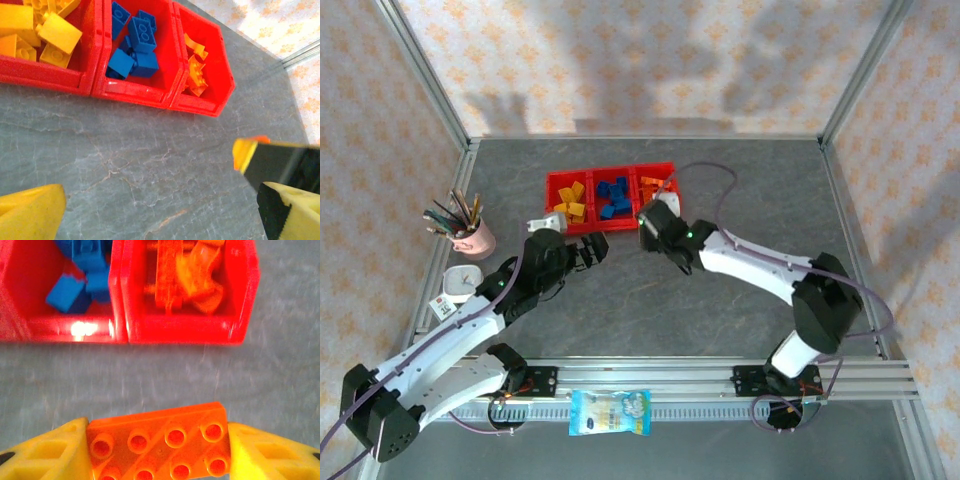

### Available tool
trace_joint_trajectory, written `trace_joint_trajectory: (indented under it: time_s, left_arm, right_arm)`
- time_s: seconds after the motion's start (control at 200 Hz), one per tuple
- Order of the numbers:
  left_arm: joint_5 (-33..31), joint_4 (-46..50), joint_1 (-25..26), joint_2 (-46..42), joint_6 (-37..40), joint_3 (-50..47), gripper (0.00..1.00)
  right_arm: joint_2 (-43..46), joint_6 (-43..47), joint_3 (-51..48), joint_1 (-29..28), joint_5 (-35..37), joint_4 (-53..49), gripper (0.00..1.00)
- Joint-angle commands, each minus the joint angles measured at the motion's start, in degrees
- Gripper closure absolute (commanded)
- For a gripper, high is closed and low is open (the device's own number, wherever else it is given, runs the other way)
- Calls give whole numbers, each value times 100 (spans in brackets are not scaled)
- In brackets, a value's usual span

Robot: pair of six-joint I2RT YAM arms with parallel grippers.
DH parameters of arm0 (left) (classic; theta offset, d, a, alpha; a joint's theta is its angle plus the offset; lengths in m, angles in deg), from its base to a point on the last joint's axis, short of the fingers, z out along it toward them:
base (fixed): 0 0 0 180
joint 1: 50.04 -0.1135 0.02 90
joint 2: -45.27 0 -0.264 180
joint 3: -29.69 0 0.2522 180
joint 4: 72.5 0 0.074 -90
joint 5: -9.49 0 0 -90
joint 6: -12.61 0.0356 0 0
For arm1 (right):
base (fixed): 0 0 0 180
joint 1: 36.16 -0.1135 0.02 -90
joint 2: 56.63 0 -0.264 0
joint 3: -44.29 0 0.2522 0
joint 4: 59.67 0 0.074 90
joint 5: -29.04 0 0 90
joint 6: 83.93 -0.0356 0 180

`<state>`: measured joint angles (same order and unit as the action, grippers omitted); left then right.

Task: Sort the legos into containers by color
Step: Place the lego in the container, then reset both arms

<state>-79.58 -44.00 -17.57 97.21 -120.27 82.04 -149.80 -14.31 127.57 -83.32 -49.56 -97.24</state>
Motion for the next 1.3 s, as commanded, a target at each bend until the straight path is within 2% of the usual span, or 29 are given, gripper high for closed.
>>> trace_joint_trajectory:
  time_s: [0.0,0.32,0.42,0.516,0.646,0.776,0.841,0.916,0.986,1.056,1.106,1.216,1.291]
  left_arm:
    - [-137,-244,-106,159,306,277,1]
    - [28,-656,-335,591,420,535,1]
    - [48,-735,-365,747,409,640,1]
    - [10,-719,-395,817,435,679,1]
    - [-168,-759,-497,787,476,590,1]
    - [-582,-895,-648,692,739,447,1]
    - [-1151,-974,-750,638,894,325,1]
    - [-1728,-1151,-1043,613,1135,106,1]
    - [-2276,-1453,-1354,604,1297,-137,1]
    - [-2922,-2135,-1560,598,1682,-538,1]
    - [-3100,-2755,-1731,607,2040,-854,1]
    - [-3270,-4344,-2020,806,2623,-1602,1]
    - [-3027,-5295,-2193,1085,2885,-1986,1]
  right_arm:
    - [-506,511,560,321,244,379,41]
    - [-2224,1040,2427,1191,0,613,41]
    - [-2708,1097,3128,1304,-30,387,32]
    - [-2696,1104,3337,1357,3,357,24]
    - [-2126,1119,3043,1410,47,463,15]
    - [-1047,1018,2085,1568,126,808,9]
    - [-382,869,1371,1793,129,1065,0]
    - [440,645,380,2209,261,1450,0]
    - [1113,523,-653,2684,679,1961,0]
    - [1652,525,-1628,3208,1294,2445,0]
    - [1959,627,-2398,3580,1690,3068,0]
    - [2221,832,-3818,4389,1522,4526,0]
    - [2149,1181,-4636,4568,1467,5781,0]
